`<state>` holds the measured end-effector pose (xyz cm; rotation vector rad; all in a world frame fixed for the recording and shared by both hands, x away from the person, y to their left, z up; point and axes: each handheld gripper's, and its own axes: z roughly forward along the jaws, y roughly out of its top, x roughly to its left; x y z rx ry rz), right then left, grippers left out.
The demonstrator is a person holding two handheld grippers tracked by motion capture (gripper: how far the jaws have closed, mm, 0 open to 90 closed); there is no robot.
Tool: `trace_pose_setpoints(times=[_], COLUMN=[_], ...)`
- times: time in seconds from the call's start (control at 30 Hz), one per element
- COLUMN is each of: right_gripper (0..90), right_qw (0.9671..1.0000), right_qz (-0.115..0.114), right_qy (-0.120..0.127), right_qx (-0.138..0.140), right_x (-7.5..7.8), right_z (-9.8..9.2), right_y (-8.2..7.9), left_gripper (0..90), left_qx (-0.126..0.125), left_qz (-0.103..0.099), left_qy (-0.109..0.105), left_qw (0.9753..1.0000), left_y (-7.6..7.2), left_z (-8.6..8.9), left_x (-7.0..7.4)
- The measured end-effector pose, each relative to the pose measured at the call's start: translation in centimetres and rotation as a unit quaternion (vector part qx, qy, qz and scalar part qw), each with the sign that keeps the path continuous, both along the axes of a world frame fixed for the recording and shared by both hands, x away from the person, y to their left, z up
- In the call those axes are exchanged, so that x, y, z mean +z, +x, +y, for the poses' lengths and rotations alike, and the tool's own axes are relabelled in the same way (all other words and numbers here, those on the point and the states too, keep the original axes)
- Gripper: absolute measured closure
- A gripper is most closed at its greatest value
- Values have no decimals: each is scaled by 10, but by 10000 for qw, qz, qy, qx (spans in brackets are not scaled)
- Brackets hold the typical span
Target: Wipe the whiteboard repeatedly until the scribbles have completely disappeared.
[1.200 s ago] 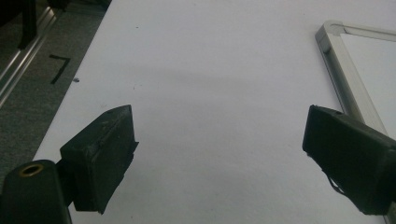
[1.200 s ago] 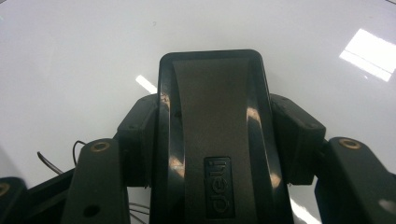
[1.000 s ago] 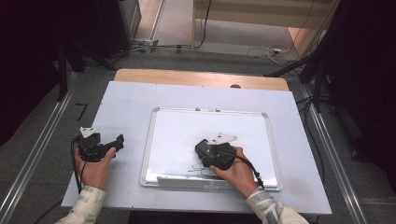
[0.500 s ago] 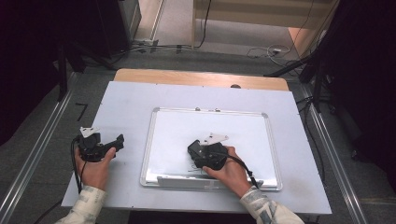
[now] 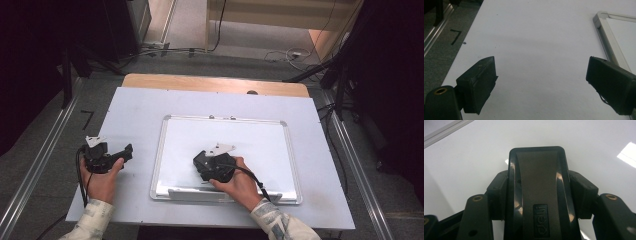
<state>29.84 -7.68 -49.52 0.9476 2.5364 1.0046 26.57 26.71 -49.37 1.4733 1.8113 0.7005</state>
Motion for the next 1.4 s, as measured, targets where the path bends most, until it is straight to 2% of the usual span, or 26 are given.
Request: trace_pose_setpoints(times=[0.47, 0.63, 0.7, 0.93, 1.0, 1.17, 1.4], right_gripper=[388, 388, 388, 388, 388, 388, 388], right_qw=[9996, 9988, 9984, 9987, 9984, 9984, 9995], right_qz=[8, -4, -14, -52, -63, 4, 42], right_qy=[-23, -23, -33, -8, -37, -41, -18], right_qx=[293, 487, 564, 506, 565, 562, 297], right_x=[0, -1, 0, -1, -1, 0, 1], right_z=[25, 23, 20, 9, 3, -23, -55], right_y=[-3, -6, -6, -6, -5, -2, 2], left_gripper=[98, 98, 98, 98, 98, 98, 98], left_qx=[-1, -3, 8, 37, 32, 19, 25], left_qz=[-4, 7, 7, -1, 0, 7, 10], left_qy=[-7, -1, -7, -16, -16, 1, 3], left_qw=[10000, 10000, 10000, 10000, 10000, 10000, 10000], left_y=[0, -1, -2, -3, -3, -2, -2], left_z=[0, 2, 3, 3, 3, 3, 1], left_x=[0, 0, 0, 0, 0, 0, 0])
